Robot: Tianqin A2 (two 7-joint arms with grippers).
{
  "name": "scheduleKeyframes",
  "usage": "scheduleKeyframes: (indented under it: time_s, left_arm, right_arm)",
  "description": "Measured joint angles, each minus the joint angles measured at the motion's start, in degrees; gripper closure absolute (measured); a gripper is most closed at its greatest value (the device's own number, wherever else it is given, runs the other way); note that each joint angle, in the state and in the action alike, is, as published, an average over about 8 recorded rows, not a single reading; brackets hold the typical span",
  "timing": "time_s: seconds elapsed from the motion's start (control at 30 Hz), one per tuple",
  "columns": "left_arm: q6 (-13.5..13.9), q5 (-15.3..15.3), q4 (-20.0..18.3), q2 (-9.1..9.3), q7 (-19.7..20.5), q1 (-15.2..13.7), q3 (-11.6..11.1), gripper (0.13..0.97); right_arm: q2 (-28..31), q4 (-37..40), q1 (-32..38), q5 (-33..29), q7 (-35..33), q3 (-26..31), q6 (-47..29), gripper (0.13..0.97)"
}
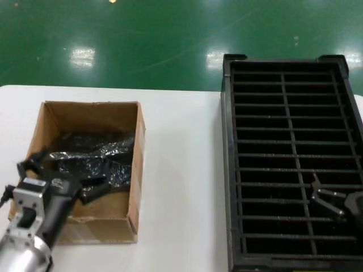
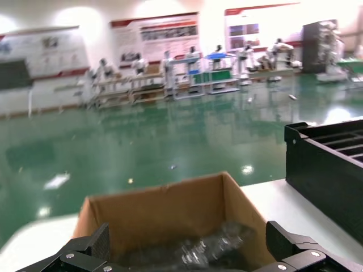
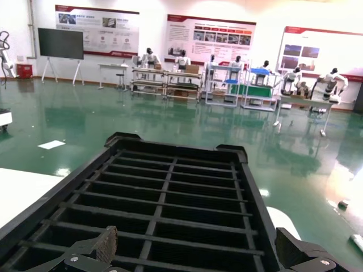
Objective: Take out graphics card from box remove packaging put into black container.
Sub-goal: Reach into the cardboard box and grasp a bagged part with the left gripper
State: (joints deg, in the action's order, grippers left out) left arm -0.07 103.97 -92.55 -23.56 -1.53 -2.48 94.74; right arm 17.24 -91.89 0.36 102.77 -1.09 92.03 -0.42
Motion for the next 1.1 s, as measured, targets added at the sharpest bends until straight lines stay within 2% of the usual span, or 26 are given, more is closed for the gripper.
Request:
scheduleKeyframes:
  time_s: [0.1, 0.2, 0.33, 0.47, 0.57, 0.67, 0.77, 0.87, 1.1]
  left_arm:
    - [0.7, -2.0, 1.4, -3.55, -2.3, -3.1, 1.9, 0.132]
    - [3.6, -5.7, 4.7, -7.07, -5.8, -7.9, 4.0, 0.132]
    - [10.1, -11.3, 11.6, -11.06, -9.2, -16.4, 7.6, 0.132]
    - [18.0, -16.4, 19.5, -13.6, -11.4, -25.2, 11.8, 0.132]
    - [24.3, -19.4, 24.5, -14.85, -12.9, -30.7, 14.9, 0.132]
    - [30.1, -21.6, 28.0, -15.85, -14.5, -34.8, 17.5, 0.134]
    - [33.9, -23.2, 30.6, -16.36, -16.0, -37.6, 19.2, 0.135]
    - [35.4, -24.5, 32.8, -16.28, -17.4, -39.5, 20.1, 0.143]
    - [35.4, -26.6, 36.1, -15.32, -19.5, -41.7, 20.5, 0.196]
  right_arm:
    - [0.0, 0.0, 0.0, 0.0, 0.0, 0.0, 0.0, 0.129]
    - [0.0, 0.0, 0.0, 0.0, 0.0, 0.0, 0.0, 0.129]
    - [0.0, 0.0, 0.0, 0.0, 0.0, 0.0, 0.0, 0.129]
    - [0.0, 0.0, 0.0, 0.0, 0.0, 0.0, 0.0, 0.129]
    - [0.0, 0.0, 0.0, 0.0, 0.0, 0.0, 0.0, 0.129]
    - [0.0, 0.0, 0.0, 0.0, 0.0, 0.0, 0.0, 0.129]
    - [0.0, 0.0, 0.0, 0.0, 0.0, 0.0, 0.0, 0.129]
    - [0.0, 0.0, 0.0, 0.0, 0.0, 0.0, 0.0, 0.129]
    - [0.0, 0.0, 0.0, 0.0, 0.0, 0.0, 0.0, 0.129]
